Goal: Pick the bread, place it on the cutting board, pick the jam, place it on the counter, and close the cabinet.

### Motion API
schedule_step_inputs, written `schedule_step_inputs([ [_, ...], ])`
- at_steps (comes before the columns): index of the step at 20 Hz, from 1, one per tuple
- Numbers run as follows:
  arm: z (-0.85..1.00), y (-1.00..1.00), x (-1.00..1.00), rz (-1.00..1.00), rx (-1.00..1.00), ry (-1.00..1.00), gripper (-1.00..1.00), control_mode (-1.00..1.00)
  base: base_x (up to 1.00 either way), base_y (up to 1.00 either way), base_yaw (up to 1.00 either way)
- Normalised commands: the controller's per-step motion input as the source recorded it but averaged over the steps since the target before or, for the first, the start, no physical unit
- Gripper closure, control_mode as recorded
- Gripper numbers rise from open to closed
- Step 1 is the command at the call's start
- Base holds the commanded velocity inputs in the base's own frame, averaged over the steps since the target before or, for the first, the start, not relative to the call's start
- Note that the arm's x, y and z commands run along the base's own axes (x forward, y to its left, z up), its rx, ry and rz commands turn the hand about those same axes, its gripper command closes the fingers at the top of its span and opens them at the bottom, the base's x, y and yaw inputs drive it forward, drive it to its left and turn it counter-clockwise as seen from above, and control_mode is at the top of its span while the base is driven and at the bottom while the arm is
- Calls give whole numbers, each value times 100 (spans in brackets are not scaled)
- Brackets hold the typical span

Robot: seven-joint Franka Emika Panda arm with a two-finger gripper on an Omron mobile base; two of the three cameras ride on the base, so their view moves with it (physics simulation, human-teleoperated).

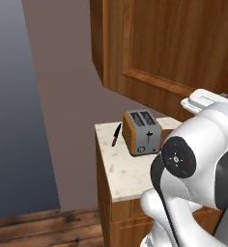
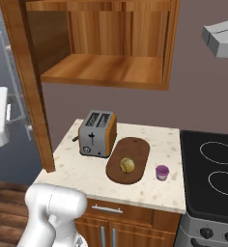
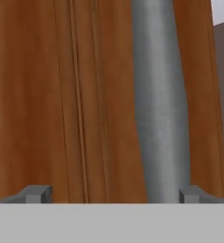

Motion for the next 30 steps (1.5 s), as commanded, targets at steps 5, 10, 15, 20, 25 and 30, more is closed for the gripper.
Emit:
schedule_step_inputs([
  [5, 0, -43, 31, 2, 0, 1, -100, -100, 0, 0, 0],
  [10, 0, -41, 29, 7, 0, 1, -100, -100, 0, 0, 0],
  [15, 0, -36, 37, 15, 0, 2, -100, -100, 0, 0, 0],
  [20, 0, -39, 37, 15, 0, 2, -100, -100, 0, 0, 0],
  [25, 0, -41, 31, 15, 0, 1, -100, -100, 0, 0, 0],
  [30, 0, -38, 33, 15, 0, 0, -100, -100, 0, 0, 0],
])
